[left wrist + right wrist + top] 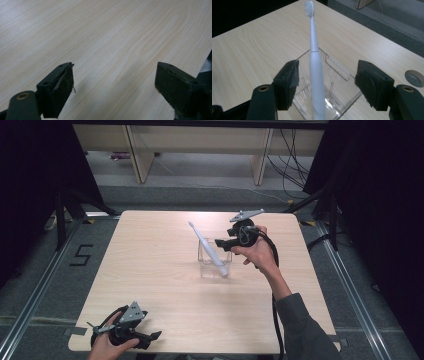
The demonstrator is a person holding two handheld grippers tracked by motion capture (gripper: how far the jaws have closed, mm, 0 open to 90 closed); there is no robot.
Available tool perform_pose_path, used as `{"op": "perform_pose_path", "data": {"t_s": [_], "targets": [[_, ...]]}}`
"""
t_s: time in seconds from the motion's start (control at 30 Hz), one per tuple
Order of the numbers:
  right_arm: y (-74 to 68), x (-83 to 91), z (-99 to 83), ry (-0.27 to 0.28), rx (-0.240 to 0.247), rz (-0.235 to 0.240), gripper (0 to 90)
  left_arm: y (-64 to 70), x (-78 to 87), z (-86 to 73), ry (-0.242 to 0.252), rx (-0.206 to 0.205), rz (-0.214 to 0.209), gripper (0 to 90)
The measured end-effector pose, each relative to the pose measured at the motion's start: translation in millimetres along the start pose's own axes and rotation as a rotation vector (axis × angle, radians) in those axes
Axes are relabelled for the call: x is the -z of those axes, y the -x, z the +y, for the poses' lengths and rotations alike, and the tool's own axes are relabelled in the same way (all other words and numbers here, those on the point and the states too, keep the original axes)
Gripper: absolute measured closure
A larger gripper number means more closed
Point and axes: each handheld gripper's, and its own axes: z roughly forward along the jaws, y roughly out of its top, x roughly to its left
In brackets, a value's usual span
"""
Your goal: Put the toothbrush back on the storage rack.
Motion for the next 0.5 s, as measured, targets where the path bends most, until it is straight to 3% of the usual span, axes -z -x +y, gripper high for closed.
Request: {"op": "perform_pose_path", "data": {"t_s": [0.03,0.07,0.27,0.37,0.5], "targets": [[0.3,0.4,-0.9,0.016,-0.006,-0.004,35.6,0.1,0.0,0.0,0.001,0.001,-0.001,15.2],[2.3,1.2,-1.3,0.023,0.017,-0.012,35.5,0.2,-0.2,-0.1,0.002,0.001,-0.002,15.1],[7.3,9.0,-6.1,0.031,-0.021,-0.006,35.0,-0.2,0.0,-0.5,0.0,0.005,0.001,15.1],[12.3,14.2,-9.4,0.034,0.0,-0.016,35.0,0.1,0.3,-0.5,0.003,0.005,-0.005,15.1],[15.6,19.1,-14.2,0.036,-0.041,-0.015,34.2,0.3,0.4,-0.6,0.007,0.007,-0.004,15.1]]}}
